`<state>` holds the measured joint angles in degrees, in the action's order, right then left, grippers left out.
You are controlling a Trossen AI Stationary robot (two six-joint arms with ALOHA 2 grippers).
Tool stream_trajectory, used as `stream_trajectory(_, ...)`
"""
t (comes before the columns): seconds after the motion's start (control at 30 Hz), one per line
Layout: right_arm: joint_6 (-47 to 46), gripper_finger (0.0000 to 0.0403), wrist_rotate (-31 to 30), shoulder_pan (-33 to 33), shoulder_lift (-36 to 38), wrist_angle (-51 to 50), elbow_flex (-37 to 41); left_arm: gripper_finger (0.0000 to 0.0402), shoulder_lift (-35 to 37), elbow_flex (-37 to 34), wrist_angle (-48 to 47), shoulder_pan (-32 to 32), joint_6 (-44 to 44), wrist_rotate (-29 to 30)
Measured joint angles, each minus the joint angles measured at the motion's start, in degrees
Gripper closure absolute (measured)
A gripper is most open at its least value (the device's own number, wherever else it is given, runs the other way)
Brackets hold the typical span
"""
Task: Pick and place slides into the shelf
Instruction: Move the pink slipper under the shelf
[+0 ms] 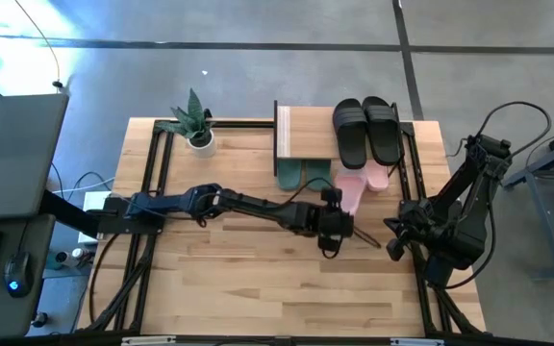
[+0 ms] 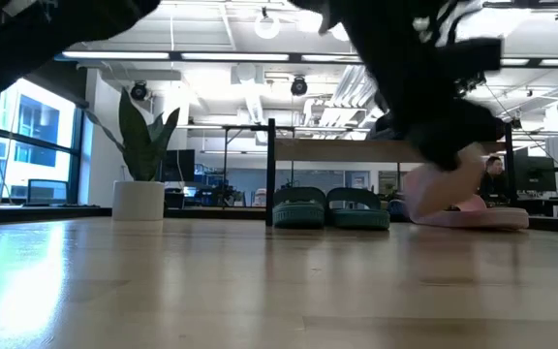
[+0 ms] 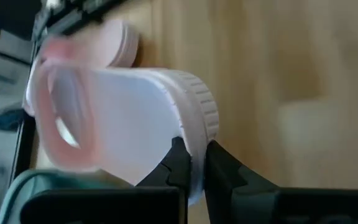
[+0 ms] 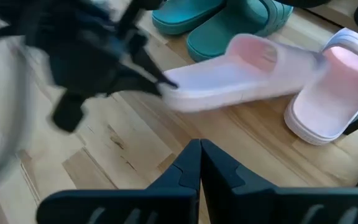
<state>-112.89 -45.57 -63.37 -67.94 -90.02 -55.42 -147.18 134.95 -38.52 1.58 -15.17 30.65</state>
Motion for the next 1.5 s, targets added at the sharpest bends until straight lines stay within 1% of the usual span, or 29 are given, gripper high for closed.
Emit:
stream_trajectory(0.13, -2.66, 0.0403, 0.16, -0.01, 0.00, 0.00, 0.00, 0.0393, -0.66, -0.02, -0.07, -2.05, -2.50, 0.12)
stream_trajectory(0.4, -3.81, 0.0403, 2.03, 0.52, -0.04, 0.02, 0.00, 0.0393, -0.72, -0.02, 1.37, -5.17, -2.78, -1.26)
stream_trajectory(0.5, -2.31, 0.0403, 3.41, 0.50, -0.04, 0.02, 0.00, 0.0393, -0.72, 0.00, 2.46, -5.78, -3.04, 1.27)
stream_trajectory(0.6, -0.76, 0.0403, 4.13, 0.50, -0.04, 0.01, 0.00, 0.0393, -0.72, 0.00, 2.53, -5.64, -2.83, 2.47)
stream_trajectory(0.73, 0.43, 0.0403, 3.82, 0.49, -0.04, 0.00, 0.00, 0.0393, -0.72, 0.00, 2.32, -4.80, -2.54, 2.52)
stream_trajectory(0.9, 0.40, 0.0403, 3.65, 0.48, -0.04, 0.02, 0.00, 0.0393, -1.70, 0.12, 3.26, -5.51, -2.49, 2.24)
stream_trajectory(0.97, 0.32, 0.0403, 3.63, 0.48, -0.04, 0.07, 0.00, 0.0393, -2.17, 0.07, 2.98, -6.01, -2.61, 1.00)
stream_trajectory(1.03, -0.32, 0.0403, 3.64, 0.50, -0.04, 0.07, 0.00, 0.0393, -3.24, 0.24, 4.55, -6.27, -2.54, 1.05)
stream_trajectory(1.1, -0.73, 0.0403, 3.85, 0.48, -0.04, 0.32, 0.00, 0.0393, -3.80, 0.01, 3.39, -6.44, -2.98, 0.87)
stream_trajectory(1.17, -0.81, 0.0403, 3.88, 0.48, -0.04, 0.94, 0.00, 0.0393, -4.56, 0.08, 4.76, -6.46, -3.07, 0.66)
stream_trajectory(1.5, -2.17, 0.0403, 4.03, 0.48, -0.04, 1.55, 0.00, 0.0393, -4.76, 0.09, 4.32, -6.36, -2.37, -0.21)
